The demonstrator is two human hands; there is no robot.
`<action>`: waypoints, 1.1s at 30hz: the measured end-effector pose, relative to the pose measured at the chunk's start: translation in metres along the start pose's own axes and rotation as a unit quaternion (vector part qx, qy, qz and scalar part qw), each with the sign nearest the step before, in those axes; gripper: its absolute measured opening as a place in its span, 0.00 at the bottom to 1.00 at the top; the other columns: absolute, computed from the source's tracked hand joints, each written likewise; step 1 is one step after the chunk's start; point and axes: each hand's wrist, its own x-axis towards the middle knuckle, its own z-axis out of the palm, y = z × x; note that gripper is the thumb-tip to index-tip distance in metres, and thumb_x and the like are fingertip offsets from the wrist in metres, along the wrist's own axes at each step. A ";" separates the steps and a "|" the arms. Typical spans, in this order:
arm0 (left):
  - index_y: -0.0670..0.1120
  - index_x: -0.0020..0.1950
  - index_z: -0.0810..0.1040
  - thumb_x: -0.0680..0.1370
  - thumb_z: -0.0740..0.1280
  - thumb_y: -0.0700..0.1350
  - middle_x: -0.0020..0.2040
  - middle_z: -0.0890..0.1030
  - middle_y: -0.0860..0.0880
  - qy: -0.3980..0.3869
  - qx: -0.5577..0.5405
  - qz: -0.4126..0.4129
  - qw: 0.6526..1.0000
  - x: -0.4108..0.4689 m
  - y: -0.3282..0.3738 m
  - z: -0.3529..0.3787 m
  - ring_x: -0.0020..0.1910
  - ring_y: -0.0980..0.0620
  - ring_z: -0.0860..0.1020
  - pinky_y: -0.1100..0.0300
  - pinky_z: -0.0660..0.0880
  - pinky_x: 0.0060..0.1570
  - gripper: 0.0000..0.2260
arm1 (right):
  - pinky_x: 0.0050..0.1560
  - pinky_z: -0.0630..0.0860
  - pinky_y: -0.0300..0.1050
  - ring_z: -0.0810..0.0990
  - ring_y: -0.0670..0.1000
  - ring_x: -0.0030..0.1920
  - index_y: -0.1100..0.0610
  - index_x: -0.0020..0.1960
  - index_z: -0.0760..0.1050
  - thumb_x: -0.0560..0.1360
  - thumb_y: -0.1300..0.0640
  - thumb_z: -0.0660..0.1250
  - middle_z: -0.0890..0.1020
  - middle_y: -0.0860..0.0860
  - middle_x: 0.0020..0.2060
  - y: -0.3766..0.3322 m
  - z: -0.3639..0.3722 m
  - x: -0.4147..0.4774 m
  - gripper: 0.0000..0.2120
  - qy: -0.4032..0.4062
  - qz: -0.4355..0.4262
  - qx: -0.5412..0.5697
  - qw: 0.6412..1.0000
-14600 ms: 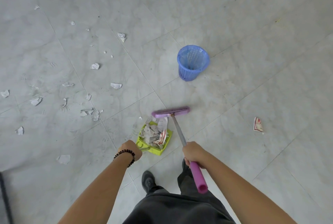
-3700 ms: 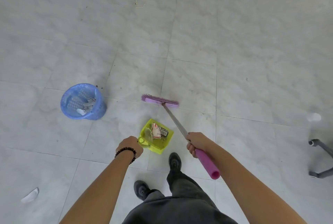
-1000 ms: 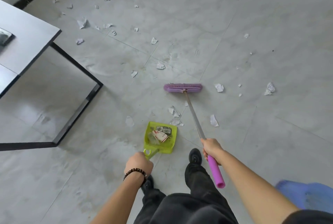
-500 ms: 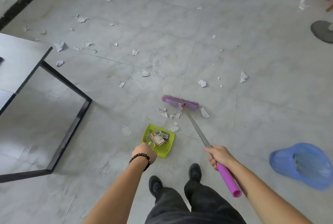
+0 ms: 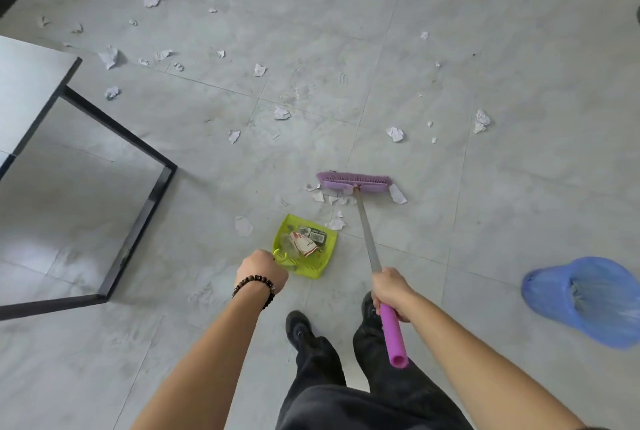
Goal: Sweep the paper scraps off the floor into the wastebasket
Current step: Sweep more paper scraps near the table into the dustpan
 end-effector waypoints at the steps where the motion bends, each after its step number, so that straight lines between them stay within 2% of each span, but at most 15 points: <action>1: 0.43 0.45 0.79 0.71 0.61 0.37 0.38 0.78 0.45 -0.001 0.001 0.001 1.000 -0.001 0.002 0.000 0.36 0.44 0.76 0.61 0.70 0.31 0.08 | 0.30 0.77 0.46 0.74 0.55 0.24 0.64 0.56 0.72 0.73 0.60 0.52 0.76 0.58 0.26 0.010 0.005 -0.011 0.16 -0.018 0.013 0.003 1.000; 3: 0.41 0.47 0.79 0.71 0.61 0.37 0.40 0.79 0.44 0.000 0.004 0.002 1.000 -0.002 0.008 -0.001 0.37 0.43 0.76 0.60 0.71 0.32 0.09 | 0.26 0.73 0.43 0.72 0.53 0.22 0.63 0.56 0.71 0.76 0.60 0.52 0.74 0.57 0.26 0.023 0.007 -0.033 0.14 -0.050 0.032 0.024 0.998; 5: 0.41 0.48 0.79 0.72 0.62 0.38 0.43 0.80 0.43 0.000 0.005 0.004 1.000 -0.005 0.014 -0.002 0.40 0.43 0.77 0.58 0.73 0.35 0.09 | 0.22 0.69 0.38 0.70 0.50 0.21 0.63 0.47 0.72 0.78 0.59 0.55 0.73 0.54 0.25 0.023 -0.006 -0.053 0.09 -0.079 0.053 0.054 0.994; 7: 0.41 0.50 0.79 0.74 0.62 0.40 0.47 0.80 0.42 -0.001 0.005 0.009 1.000 -0.008 0.019 -0.001 0.41 0.42 0.77 0.57 0.74 0.38 0.09 | 0.18 0.64 0.33 0.66 0.46 0.18 0.59 0.38 0.68 0.79 0.59 0.58 0.70 0.51 0.22 0.015 -0.031 -0.069 0.11 -0.112 0.086 0.097 0.985; 11: 0.41 0.51 0.78 0.75 0.61 0.42 0.44 0.78 0.43 -0.001 0.002 0.009 1.000 -0.015 0.021 0.004 0.42 0.42 0.77 0.57 0.73 0.38 0.10 | 0.14 0.61 0.31 0.64 0.42 0.16 0.57 0.44 0.67 0.82 0.56 0.58 0.66 0.48 0.22 -0.002 -0.077 -0.088 0.09 -0.152 0.116 0.188 0.963; 15: 0.42 0.48 0.78 0.73 0.62 0.40 0.43 0.79 0.44 -0.004 0.009 -0.004 1.000 -0.021 0.013 0.001 0.42 0.43 0.77 0.57 0.73 0.38 0.07 | 0.13 0.61 0.31 0.64 0.41 0.15 0.56 0.45 0.65 0.82 0.56 0.57 0.65 0.47 0.21 -0.007 -0.078 -0.091 0.08 -0.163 0.098 0.271 0.944; 19: 0.44 0.44 0.78 0.72 0.61 0.40 0.41 0.79 0.45 -0.012 0.017 -0.008 1.000 -0.019 -0.004 -0.007 0.40 0.43 0.78 0.58 0.73 0.36 0.06 | 0.14 0.61 0.30 0.64 0.42 0.15 0.56 0.43 0.67 0.82 0.55 0.58 0.67 0.47 0.20 -0.018 -0.060 -0.081 0.09 -0.141 0.055 0.266 0.952; 23: 0.48 0.40 0.78 0.74 0.62 0.44 0.38 0.78 0.48 -0.020 0.029 0.010 0.999 -0.016 -0.022 -0.012 0.37 0.45 0.77 0.61 0.70 0.33 0.06 | 0.19 0.64 0.32 0.66 0.44 0.18 0.58 0.43 0.71 0.79 0.55 0.66 0.70 0.50 0.23 -0.014 -0.050 -0.068 0.09 -0.070 -0.012 0.231 0.970; 26: 0.49 0.38 0.75 0.73 0.61 0.43 0.36 0.77 0.50 -0.024 0.067 0.030 0.997 -0.017 -0.029 -0.006 0.38 0.46 0.77 0.62 0.69 0.32 0.06 | 0.20 0.65 0.33 0.66 0.46 0.18 0.58 0.41 0.70 0.78 0.59 0.65 0.71 0.52 0.23 -0.005 -0.057 -0.055 0.08 -0.022 -0.047 0.204 0.978; 28: 0.50 0.41 0.76 0.73 0.60 0.42 0.36 0.76 0.50 -0.027 0.083 0.040 0.995 -0.020 -0.030 0.000 0.38 0.46 0.77 0.62 0.69 0.32 0.06 | 0.20 0.66 0.35 0.67 0.47 0.18 0.60 0.42 0.71 0.78 0.60 0.63 0.71 0.53 0.24 -0.001 -0.069 -0.044 0.06 0.008 -0.054 0.187 0.981; 30: 0.50 0.47 0.79 0.73 0.61 0.42 0.38 0.77 0.50 -0.027 0.083 0.043 0.995 -0.021 -0.030 0.007 0.39 0.46 0.77 0.62 0.68 0.31 0.09 | 0.21 0.67 0.36 0.67 0.48 0.19 0.61 0.45 0.73 0.78 0.61 0.62 0.72 0.53 0.24 0.001 -0.082 -0.032 0.05 0.034 -0.044 0.181 0.982; 33: 0.50 0.54 0.81 0.73 0.60 0.40 0.38 0.77 0.49 -0.028 0.068 0.039 0.997 -0.026 -0.031 0.019 0.39 0.47 0.77 0.63 0.68 0.29 0.14 | 0.22 0.67 0.39 0.68 0.50 0.21 0.63 0.46 0.73 0.78 0.60 0.60 0.72 0.53 0.22 0.007 -0.091 -0.019 0.06 0.045 -0.015 0.172 0.984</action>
